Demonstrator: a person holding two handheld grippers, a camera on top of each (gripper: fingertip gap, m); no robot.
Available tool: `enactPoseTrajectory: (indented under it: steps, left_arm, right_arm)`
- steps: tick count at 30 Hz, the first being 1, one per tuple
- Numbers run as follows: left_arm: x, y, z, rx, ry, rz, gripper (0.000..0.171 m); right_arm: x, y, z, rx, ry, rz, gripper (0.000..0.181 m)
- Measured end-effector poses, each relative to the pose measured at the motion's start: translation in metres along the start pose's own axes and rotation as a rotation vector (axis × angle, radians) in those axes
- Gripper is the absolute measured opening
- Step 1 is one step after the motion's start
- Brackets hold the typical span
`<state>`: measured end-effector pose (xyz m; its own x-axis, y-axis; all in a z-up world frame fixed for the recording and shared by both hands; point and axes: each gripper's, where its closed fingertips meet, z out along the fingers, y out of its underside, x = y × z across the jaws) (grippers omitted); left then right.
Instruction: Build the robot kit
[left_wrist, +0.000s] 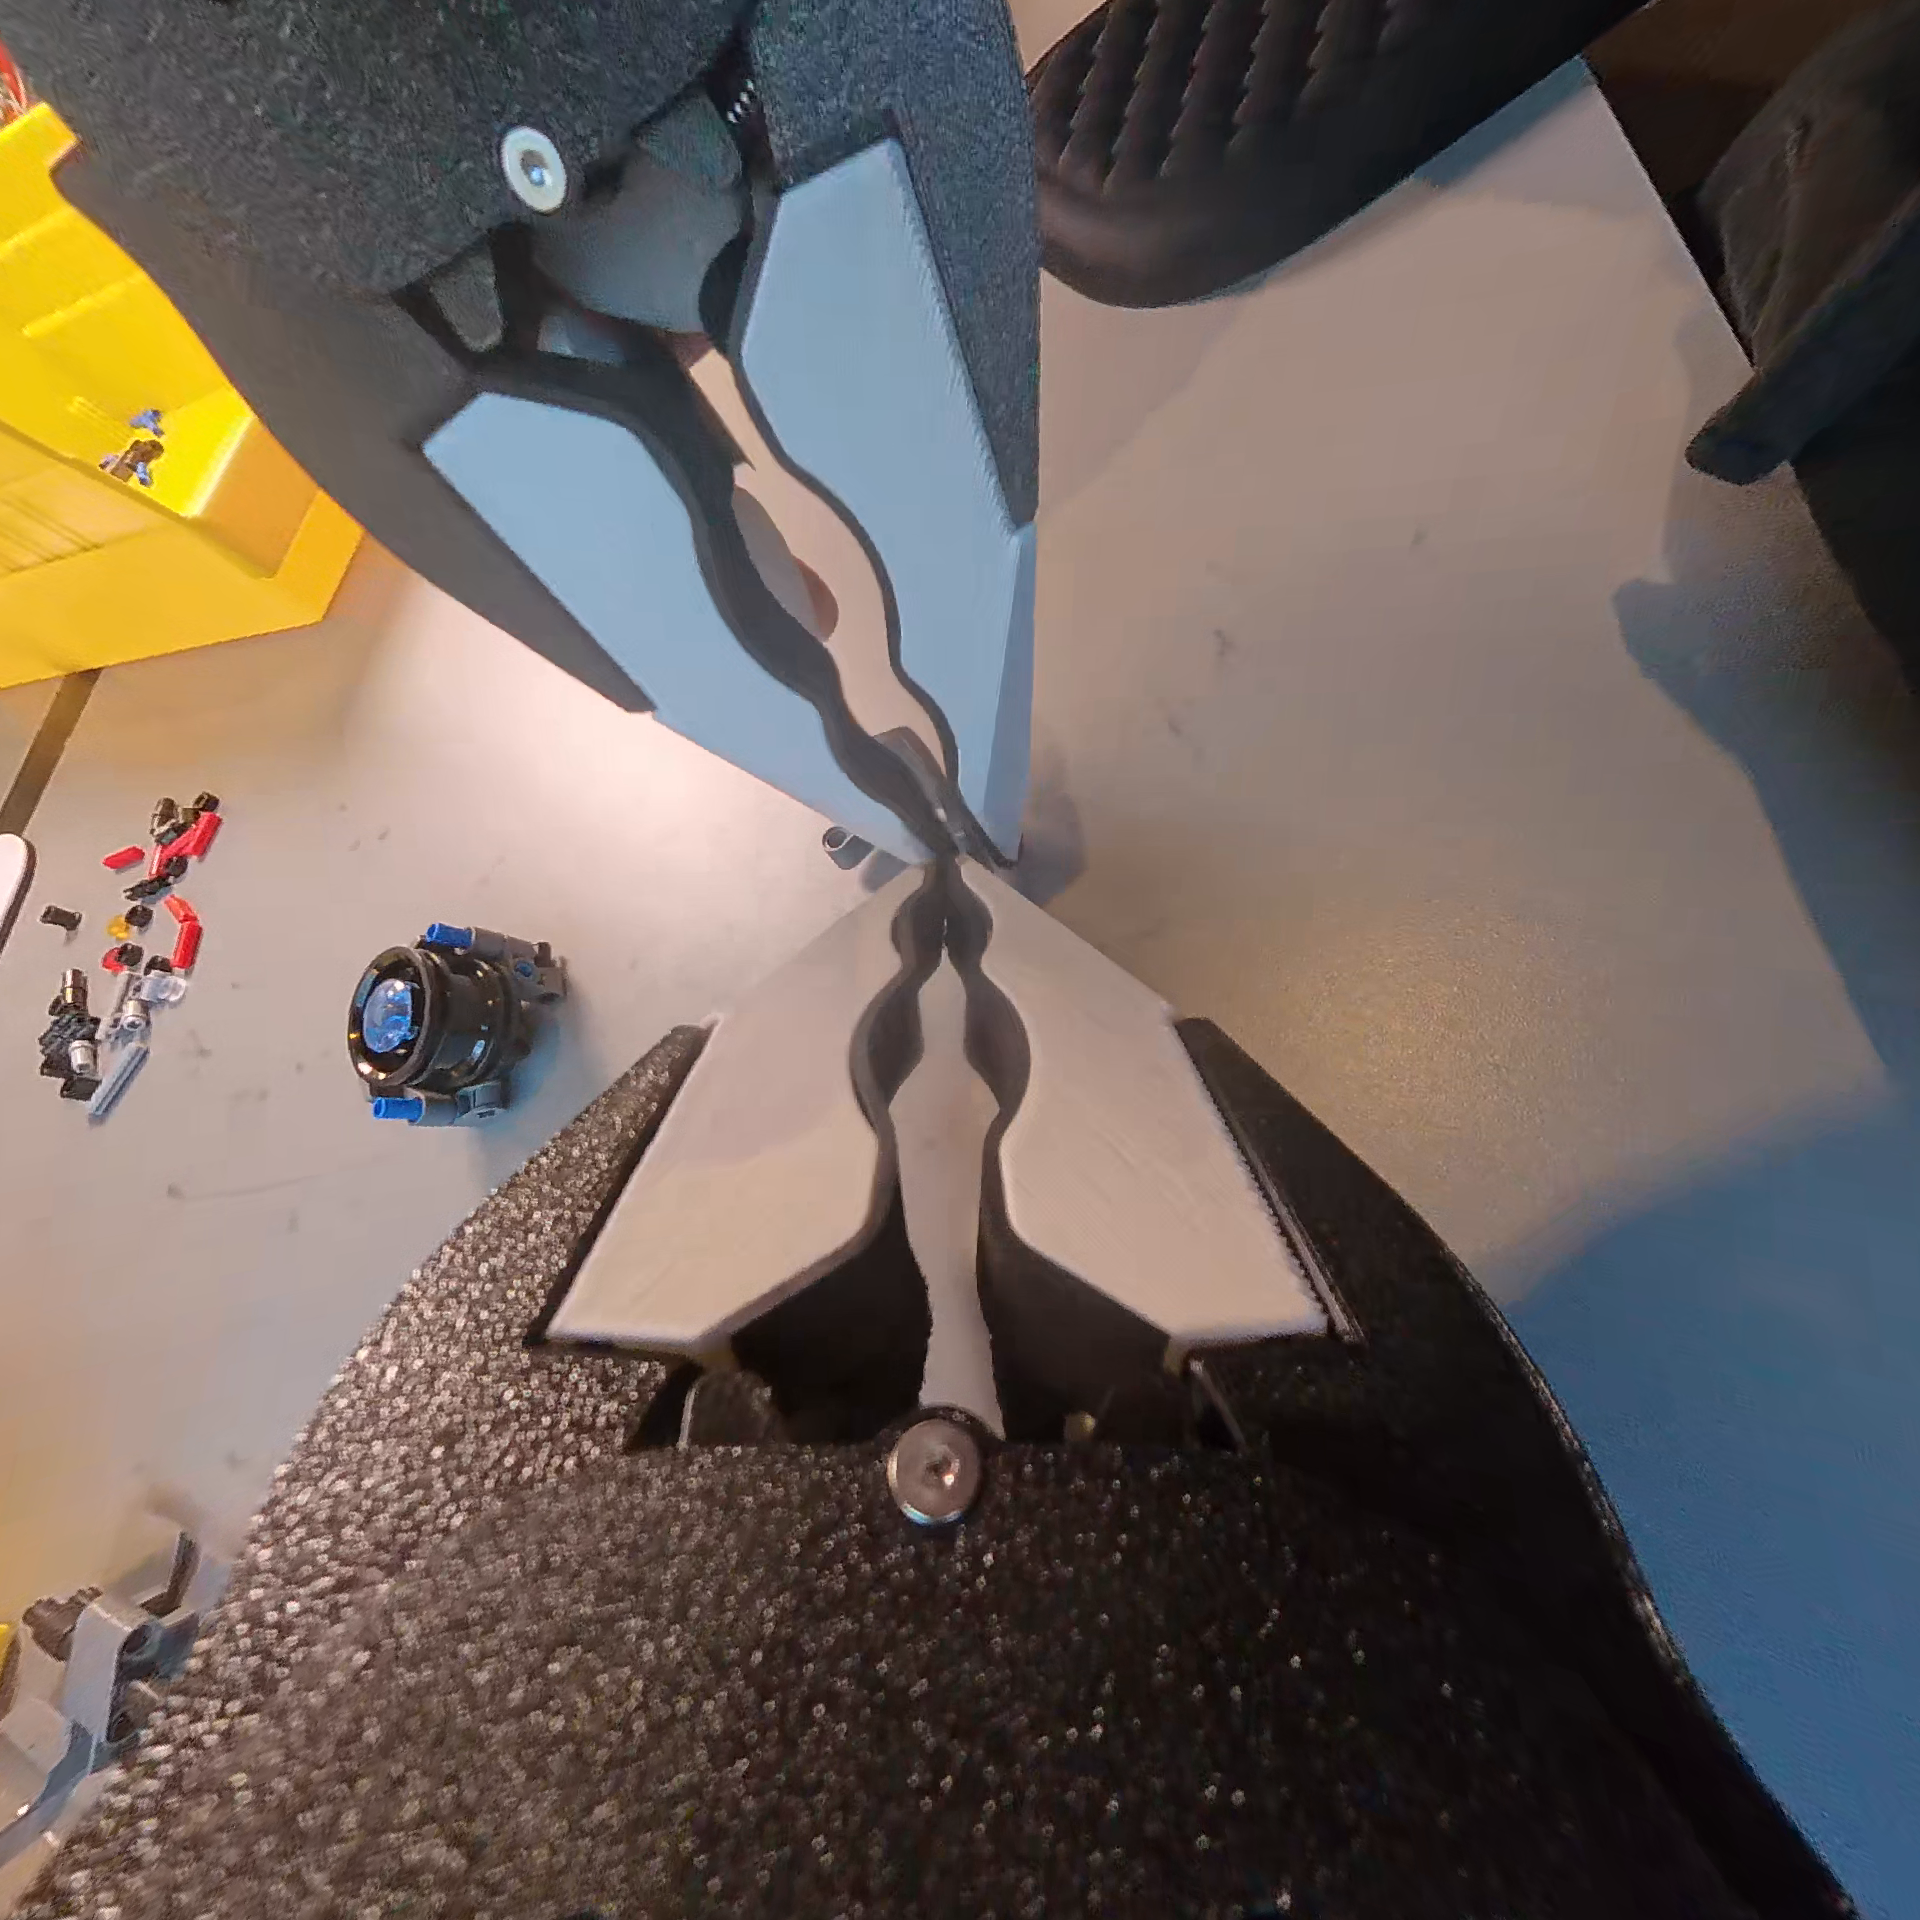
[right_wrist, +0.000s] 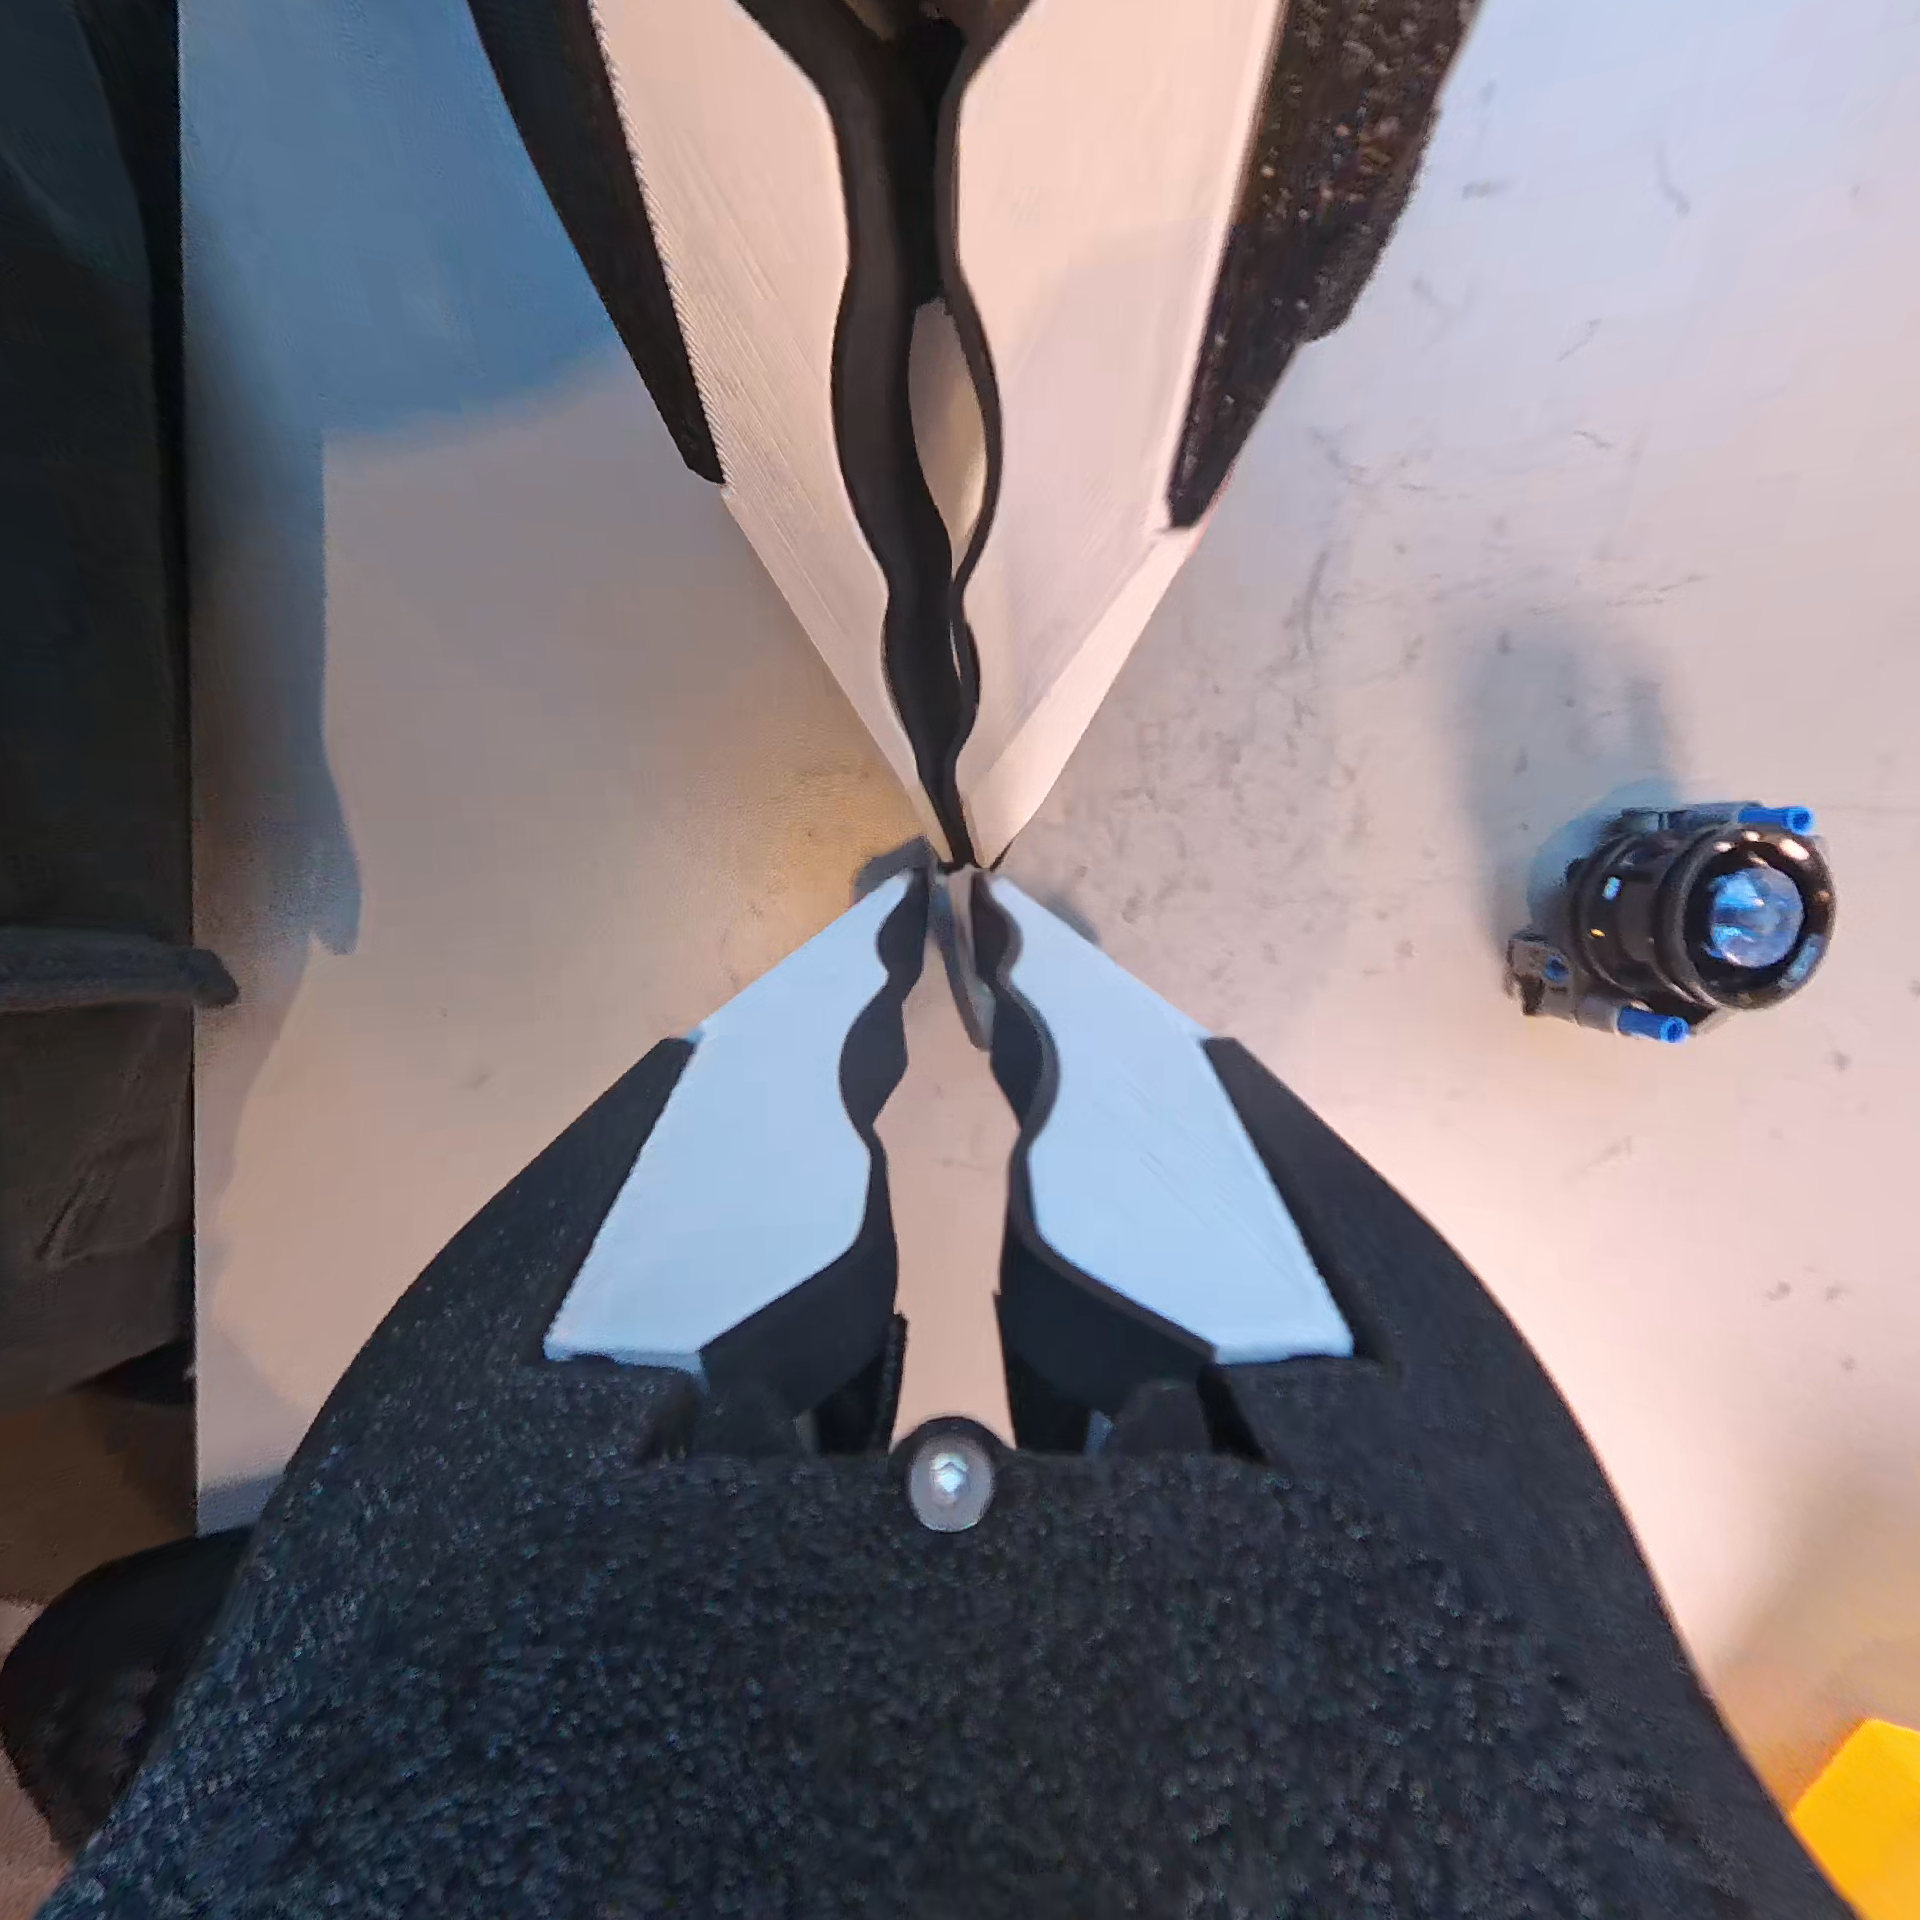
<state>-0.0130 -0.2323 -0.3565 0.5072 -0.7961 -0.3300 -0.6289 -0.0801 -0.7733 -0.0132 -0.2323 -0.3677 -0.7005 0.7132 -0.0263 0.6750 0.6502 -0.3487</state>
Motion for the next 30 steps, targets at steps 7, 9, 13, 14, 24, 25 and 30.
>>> enactPoseTrajectory:
  steps: [7,9,13,14,24,25,30]
  left_arm:
    - [0.0,0.0,-0.001,0.002,0.005,-0.002,0.0]
    - [0.0,0.001,-0.002,0.0,0.005,0.001,0.0]
    - [0.002,0.0,-0.003,0.008,0.017,-0.013,0.0]
    - [0.001,0.0,-0.003,0.009,0.025,-0.02,0.0]
    - [-0.002,0.02,-0.001,-0.066,0.247,-0.138,0.026]
    - [0.0,0.018,0.002,-0.065,0.28,-0.135,0.025]
    - [0.01,0.018,0.008,-0.087,0.37,-0.107,0.012]
  right_arm:
    - [0.003,-0.007,-0.002,0.182,0.097,0.036,0.013]
    - [0.005,-0.01,-0.002,0.228,0.125,0.034,0.011]
    - [0.001,-0.009,-0.001,0.251,0.109,0.068,0.005]
    - [0.001,-0.009,-0.001,0.245,0.1,0.084,0.004]
    - [-0.001,-0.007,0.0,0.093,0.031,0.022,0.003]
    - [-0.001,-0.007,0.0,0.077,0.028,0.014,0.003]
    - [0.0,-0.005,0.003,0.029,0.021,-0.01,0.001]
